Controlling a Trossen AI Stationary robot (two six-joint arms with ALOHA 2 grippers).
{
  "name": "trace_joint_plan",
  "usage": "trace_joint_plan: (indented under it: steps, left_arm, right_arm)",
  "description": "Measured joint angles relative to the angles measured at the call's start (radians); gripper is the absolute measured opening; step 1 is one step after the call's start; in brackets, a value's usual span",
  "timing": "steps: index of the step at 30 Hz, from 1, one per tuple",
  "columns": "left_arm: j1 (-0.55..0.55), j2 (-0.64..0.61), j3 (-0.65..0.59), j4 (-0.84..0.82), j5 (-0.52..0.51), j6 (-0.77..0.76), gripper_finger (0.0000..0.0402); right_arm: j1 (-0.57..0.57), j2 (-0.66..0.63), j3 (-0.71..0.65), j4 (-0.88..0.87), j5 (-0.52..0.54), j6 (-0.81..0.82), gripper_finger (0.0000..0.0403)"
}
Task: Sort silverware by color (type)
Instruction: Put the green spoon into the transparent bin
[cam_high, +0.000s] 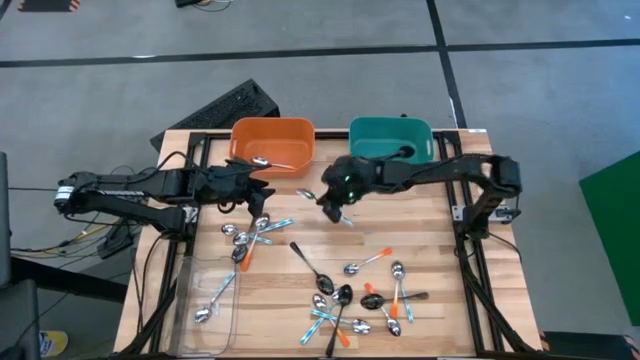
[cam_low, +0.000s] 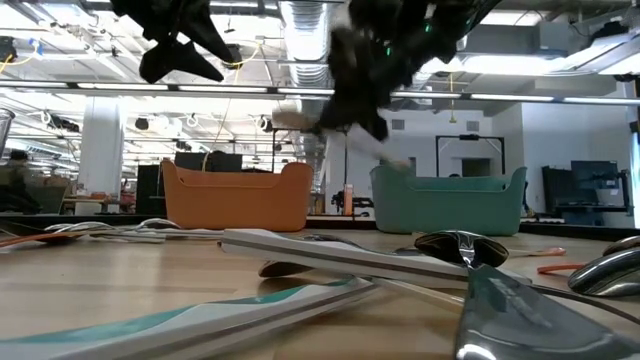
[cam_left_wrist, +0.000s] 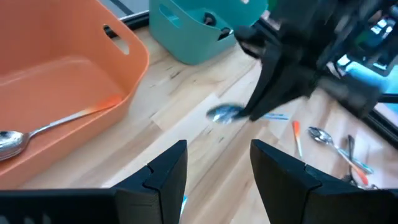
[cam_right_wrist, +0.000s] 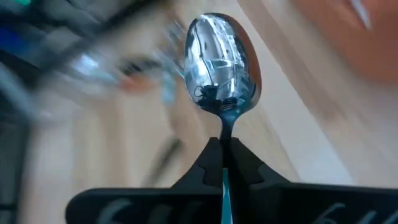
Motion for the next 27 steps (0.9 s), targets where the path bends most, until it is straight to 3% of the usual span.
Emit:
trace_joint_plan:
  steps: [7, 14, 19, 27]
  left_arm:
    - [-0.035, 0.000, 0.000, 0.191, -0.071, 0.100, 0.0163]
    - [-0.068, 0.000, 0.000, 0.516, -0.062, 0.486, 0.0168]
    - [-0.117, 0.001, 0.001, 0.677, -0.012, 0.780, 0.0168]
    - [-0.129, 0.021, 0.001, 0.656, -0.002, 0.740, 0.0167]
  right_arm:
    - [-0.040, -0.135, 0.002, 0.233, -0.180, 0.017, 0.0011]
    - [-0.041, -0.152, 0.002, 0.443, -0.423, 0.162, 0.0011]
    - [-0.028, -0.137, 0.002, 0.453, -0.436, 0.217, 0.0011]
    - [-0.030, -0.138, 0.002, 0.458, -0.440, 0.180, 0.0006]
